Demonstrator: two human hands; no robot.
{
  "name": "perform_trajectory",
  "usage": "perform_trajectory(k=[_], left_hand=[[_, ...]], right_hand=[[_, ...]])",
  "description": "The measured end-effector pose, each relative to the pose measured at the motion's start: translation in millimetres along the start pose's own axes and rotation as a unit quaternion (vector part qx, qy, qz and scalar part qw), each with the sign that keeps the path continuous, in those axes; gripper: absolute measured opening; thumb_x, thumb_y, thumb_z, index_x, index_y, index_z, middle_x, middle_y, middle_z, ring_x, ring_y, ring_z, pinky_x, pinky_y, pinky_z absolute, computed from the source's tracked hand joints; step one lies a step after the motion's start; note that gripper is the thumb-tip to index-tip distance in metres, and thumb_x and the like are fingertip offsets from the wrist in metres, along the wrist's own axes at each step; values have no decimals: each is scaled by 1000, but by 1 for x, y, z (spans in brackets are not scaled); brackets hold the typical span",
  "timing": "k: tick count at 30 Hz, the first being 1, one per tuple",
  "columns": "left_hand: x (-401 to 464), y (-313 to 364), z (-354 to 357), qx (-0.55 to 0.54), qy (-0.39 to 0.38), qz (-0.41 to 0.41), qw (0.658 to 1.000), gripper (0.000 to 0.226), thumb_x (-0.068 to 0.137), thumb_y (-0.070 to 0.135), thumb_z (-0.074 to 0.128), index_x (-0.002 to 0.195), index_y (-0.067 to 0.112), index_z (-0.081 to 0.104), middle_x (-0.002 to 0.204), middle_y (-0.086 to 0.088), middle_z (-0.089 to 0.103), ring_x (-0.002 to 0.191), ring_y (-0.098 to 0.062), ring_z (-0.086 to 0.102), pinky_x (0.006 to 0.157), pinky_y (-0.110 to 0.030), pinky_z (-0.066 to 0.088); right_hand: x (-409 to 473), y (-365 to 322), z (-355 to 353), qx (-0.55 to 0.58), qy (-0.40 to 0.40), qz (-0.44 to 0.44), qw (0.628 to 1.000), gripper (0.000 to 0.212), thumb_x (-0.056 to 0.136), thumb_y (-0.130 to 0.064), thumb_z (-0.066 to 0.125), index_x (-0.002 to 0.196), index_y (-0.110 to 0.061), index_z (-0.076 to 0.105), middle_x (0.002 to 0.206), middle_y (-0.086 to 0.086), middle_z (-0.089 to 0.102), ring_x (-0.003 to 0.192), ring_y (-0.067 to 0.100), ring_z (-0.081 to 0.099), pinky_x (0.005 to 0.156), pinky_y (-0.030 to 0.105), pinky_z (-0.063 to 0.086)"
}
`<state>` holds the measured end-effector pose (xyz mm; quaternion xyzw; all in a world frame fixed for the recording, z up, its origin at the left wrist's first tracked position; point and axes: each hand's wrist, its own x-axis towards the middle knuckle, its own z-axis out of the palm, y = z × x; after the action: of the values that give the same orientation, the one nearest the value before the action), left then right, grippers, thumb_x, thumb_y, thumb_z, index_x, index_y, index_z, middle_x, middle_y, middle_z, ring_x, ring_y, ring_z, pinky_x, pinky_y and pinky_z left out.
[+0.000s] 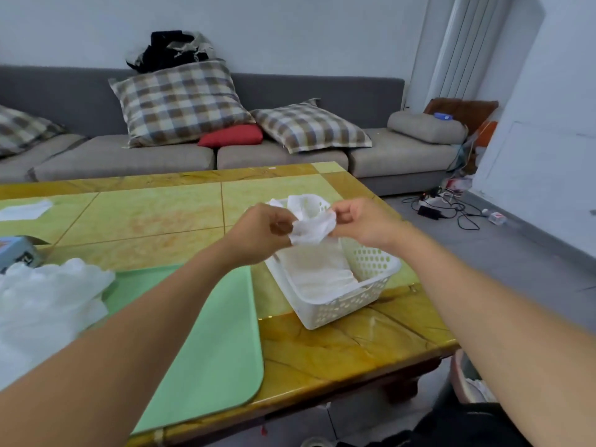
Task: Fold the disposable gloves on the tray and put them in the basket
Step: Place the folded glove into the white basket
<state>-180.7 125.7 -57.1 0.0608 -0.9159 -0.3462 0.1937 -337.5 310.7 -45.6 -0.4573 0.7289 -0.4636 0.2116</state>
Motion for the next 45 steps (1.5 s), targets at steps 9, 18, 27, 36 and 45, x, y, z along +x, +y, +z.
perform_trajectory(k=[9, 18, 27, 36, 45], left_hand=[[-8, 46, 6, 206, -284, -18, 936, 25, 88, 33, 70, 112, 24, 74, 109, 9, 73, 102, -11, 65, 94, -35, 54], [5, 48, 5, 320, -66, -33, 945, 34, 82, 45, 56, 86, 17, 74, 86, 0, 71, 86, -24, 67, 76, -39, 56], [5, 43, 29, 425, -98, -145, 888, 53, 75, 64, 69, 100, 20, 53, 83, 5, 50, 81, -18, 55, 73, -31, 40], [14, 45, 31, 461, -208, -215, 835, 56, 85, 63, 56, 122, 22, 49, 135, -8, 49, 137, -34, 35, 115, -67, 17], [1, 46, 9, 367, -206, -167, 892, 68, 80, 76, 58, 121, 21, 59, 133, -1, 58, 129, -28, 48, 116, -61, 22]], right_hand=[[-21, -16, -2, -300, -192, 68, 932, 20, 80, -9, 76, 92, -25, 79, 88, -10, 77, 83, 6, 69, 85, 36, 57], [12, -39, 15, -331, 5, 8, 943, 13, 80, -25, 85, 90, -19, 79, 92, -5, 75, 90, 14, 69, 72, 28, 53], [51, -11, 51, -440, -114, 145, 879, 133, 57, -47, 94, 159, -36, 10, 156, 3, 30, 145, 30, 29, 109, 51, 42], [49, -11, 42, -404, -143, 117, 896, 99, 71, -47, 77, 157, -34, 30, 163, -9, 22, 151, 21, 20, 115, 46, 35], [28, -20, 49, -432, -229, 200, 849, 121, 62, -50, 86, 159, -41, 14, 164, -7, 27, 143, 28, 40, 110, 49, 43]])
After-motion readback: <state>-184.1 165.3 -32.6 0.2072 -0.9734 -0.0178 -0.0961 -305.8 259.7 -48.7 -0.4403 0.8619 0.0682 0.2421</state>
